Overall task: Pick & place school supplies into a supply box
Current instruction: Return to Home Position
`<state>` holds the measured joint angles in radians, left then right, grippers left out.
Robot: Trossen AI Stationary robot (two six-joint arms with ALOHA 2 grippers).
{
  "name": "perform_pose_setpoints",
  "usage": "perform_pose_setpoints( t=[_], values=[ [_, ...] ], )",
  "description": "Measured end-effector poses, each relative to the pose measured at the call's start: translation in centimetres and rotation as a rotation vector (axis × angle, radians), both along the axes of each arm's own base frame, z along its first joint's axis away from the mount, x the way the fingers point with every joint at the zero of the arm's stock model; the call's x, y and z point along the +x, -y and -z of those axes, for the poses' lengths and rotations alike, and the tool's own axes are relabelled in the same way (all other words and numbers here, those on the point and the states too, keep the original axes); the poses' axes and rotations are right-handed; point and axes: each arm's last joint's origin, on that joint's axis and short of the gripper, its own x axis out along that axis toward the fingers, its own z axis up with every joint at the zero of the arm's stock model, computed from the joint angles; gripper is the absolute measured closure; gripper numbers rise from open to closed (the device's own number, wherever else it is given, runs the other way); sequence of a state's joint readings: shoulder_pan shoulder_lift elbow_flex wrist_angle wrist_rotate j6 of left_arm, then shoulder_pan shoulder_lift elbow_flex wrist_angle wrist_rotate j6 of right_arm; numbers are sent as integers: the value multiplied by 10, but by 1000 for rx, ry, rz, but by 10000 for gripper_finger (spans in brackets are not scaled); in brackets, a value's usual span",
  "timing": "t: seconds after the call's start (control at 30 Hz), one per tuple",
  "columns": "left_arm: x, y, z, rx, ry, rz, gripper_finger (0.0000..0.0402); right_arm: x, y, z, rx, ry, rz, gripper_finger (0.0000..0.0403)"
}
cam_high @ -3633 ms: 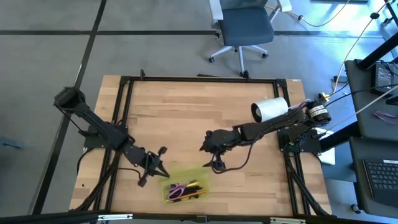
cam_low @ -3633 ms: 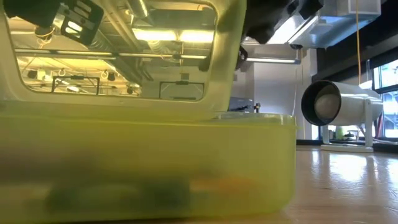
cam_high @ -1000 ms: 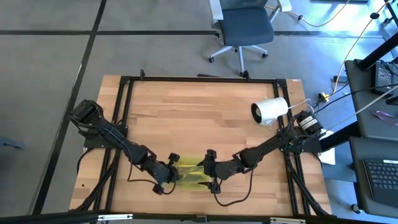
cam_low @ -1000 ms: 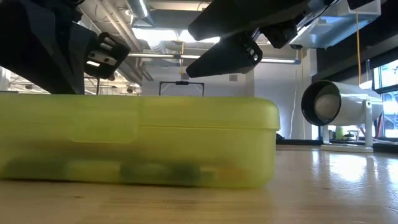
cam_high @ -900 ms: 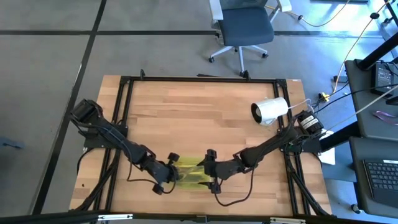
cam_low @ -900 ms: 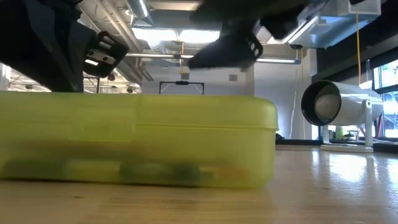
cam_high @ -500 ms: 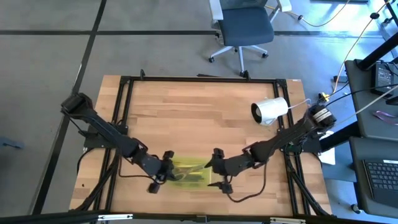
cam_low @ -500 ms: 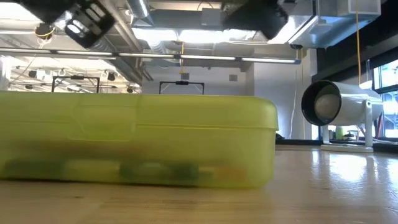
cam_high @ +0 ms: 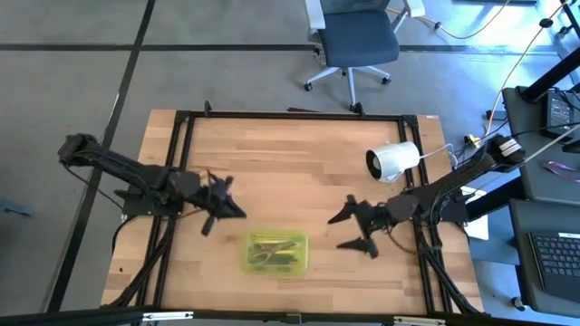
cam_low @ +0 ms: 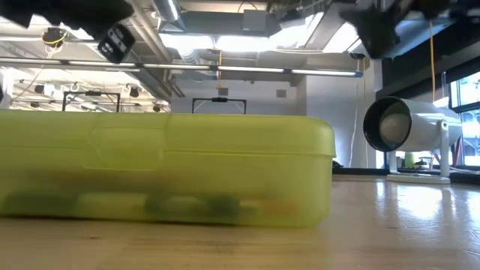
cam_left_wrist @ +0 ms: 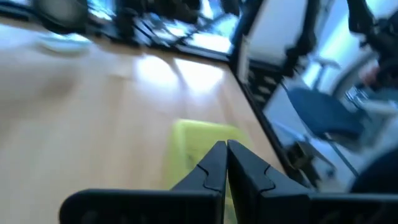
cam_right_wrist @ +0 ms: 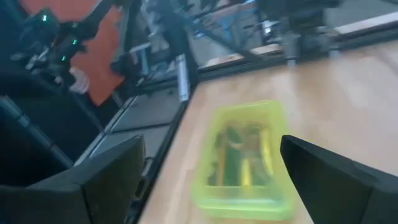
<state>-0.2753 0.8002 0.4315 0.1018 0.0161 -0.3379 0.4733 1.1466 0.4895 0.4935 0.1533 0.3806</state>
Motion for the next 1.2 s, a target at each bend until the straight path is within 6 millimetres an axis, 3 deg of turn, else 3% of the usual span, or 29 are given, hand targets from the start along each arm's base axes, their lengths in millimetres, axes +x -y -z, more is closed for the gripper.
perform_pose_setpoints(
  t=[0.37,0.77,1.2],
  values=[
    [-44,-43,20,-36,163,-136,393,-44,37,26,47,140,56,27],
    [-65,-62,39,-27,208,-221,394,-74,55,52,93,257,132,27],
    [-83,-77,37,0,250,-327,397,-91,65,53,-11,230,231,27]
  ],
)
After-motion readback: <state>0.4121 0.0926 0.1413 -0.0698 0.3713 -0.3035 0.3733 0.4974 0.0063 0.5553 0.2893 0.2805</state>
